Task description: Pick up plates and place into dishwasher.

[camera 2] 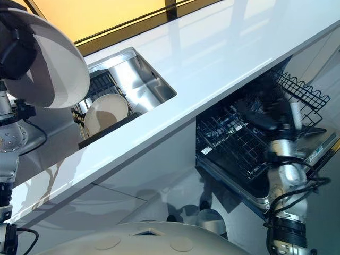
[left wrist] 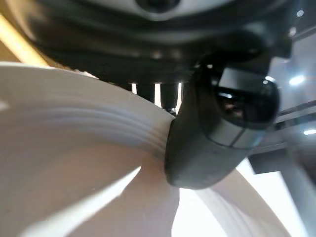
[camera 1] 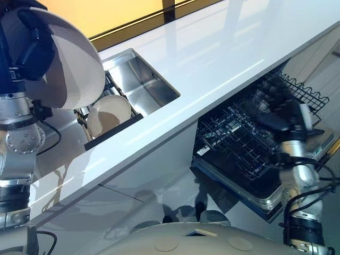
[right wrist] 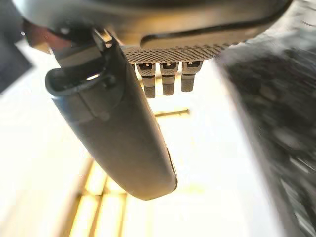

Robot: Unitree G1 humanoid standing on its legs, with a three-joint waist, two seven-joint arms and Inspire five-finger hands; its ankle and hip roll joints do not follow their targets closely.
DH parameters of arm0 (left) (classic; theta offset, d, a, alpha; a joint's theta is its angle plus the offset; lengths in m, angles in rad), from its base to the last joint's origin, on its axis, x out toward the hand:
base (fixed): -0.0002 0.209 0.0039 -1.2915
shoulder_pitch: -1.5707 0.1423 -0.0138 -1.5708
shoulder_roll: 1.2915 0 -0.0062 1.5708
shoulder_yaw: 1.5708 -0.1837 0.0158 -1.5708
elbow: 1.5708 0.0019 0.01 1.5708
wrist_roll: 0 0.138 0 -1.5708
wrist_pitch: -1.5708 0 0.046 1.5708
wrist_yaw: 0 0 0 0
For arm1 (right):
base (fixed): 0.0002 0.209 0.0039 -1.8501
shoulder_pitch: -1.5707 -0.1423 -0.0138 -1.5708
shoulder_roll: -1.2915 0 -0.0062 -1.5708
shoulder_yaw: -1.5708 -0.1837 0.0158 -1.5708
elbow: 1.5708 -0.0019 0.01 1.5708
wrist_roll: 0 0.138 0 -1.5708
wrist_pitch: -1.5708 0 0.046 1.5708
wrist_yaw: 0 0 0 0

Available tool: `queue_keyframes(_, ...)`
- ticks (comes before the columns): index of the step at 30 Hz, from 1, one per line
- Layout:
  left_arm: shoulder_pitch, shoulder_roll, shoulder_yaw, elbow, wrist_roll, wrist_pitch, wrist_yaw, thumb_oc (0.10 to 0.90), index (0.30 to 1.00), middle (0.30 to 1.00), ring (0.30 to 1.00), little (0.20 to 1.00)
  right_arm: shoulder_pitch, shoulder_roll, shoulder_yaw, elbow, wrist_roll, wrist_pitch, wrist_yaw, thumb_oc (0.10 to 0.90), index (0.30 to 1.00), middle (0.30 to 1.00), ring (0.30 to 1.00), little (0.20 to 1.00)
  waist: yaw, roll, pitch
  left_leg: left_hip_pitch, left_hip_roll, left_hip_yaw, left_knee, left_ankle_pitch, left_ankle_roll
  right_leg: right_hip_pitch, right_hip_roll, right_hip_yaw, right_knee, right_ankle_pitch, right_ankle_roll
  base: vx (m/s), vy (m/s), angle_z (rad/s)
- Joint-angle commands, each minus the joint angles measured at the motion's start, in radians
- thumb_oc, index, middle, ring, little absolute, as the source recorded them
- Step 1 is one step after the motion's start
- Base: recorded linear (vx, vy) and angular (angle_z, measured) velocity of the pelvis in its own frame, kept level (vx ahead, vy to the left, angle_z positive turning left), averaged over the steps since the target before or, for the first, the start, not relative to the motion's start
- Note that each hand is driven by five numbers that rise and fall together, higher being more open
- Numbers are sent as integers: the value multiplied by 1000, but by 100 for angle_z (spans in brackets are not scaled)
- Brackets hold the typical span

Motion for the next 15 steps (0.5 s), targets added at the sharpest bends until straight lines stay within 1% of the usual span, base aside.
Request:
queue_keyframes(1, -85, 38, -9, -29, 72, -42, 118, 100, 300, 300, 300, 200, -122, -67, 50, -205, 27, -182, 103, 800, 900, 900, 900, 900, -8, 4, -102, -28, -37, 2, 10, -65, 9, 11, 35, 8, 142, -194, 23, -18, 1, -22)
queue_keyframes(2, -101, 30, -31, -33, 90, -46, 132, 100, 300, 300, 300, 200, -146, -70, 76, -231, 63, -154, 172, 800, 900, 900, 900, 900, -5, 4, -104, -29, -37, 0, 8, -65, 9, 12, 38, 11, 139, -196, 20, -23, -4, -19)
queue_keyframes(5, -163, 1, -110, -45, 110, -25, 139, 100, 300, 300, 300, 200, -214, -76, 161, -275, 163, -53, 259, 800, 900, 900, 900, 900, 6, -2, -102, -36, -36, -8, 5, -66, 7, 14, 43, 12, 130, -204, 12, -52, -22, -10)
queue_keyframes(7, -200, -30, -160, -46, 115, -13, 129, 100, 300, 300, 300, 200, -257, -62, 221, -293, 177, 24, 288, 800, 900, 900, 900, 900, 14, -8, -103, -43, -34, -13, 4, -65, 6, 13, 44, 7, 126, -206, 9, -73, -49, 5)
queue_keyframes(9, -234, -64, -211, -43, 113, -10, 118, 100, 300, 300, 300, 200, -303, -53, 292, -295, 217, 130, 296, 800, 900, 900, 900, 900, 23, -18, -103, -49, -32, -19, 2, -63, 5, 12, 46, 2, 121, -206, 6, -79, -70, 11)
queue_keyframes(11, -262, -92, -255, -40, 110, 0, 98, 100, 300, 300, 300, 200, -334, -35, 354, -280, 243, 212, 310, 800, 900, 900, 900, 900, 31, -27, -104, -54, -30, -21, 1, -62, 5, 11, 46, -6, 118, -205, 7, -72, -78, 11)
queue_keyframes(13, -286, -118, -300, -34, 121, 11, 91, 100, 300, 300, 300, 200, -356, -17, 414, -267, 262, 258, 302, 800, 900, 900, 900, 900, 39, -35, -105, -60, -30, -25, 1, -59, 4, 10, 48, -11, 113, -201, 7, -48, -68, 15)
queue_keyframes(15, -302, -138, -334, -25, 127, 16, 93, 100, 300, 300, 300, 200, -368, -2, 463, -245, 270, 272, 292, 800, 900, 900, 900, 900, 44, -41, -104, -58, -29, -27, 1, -60, 4, 16, 48, -16, 108, -202, 7, -28, -56, 13)
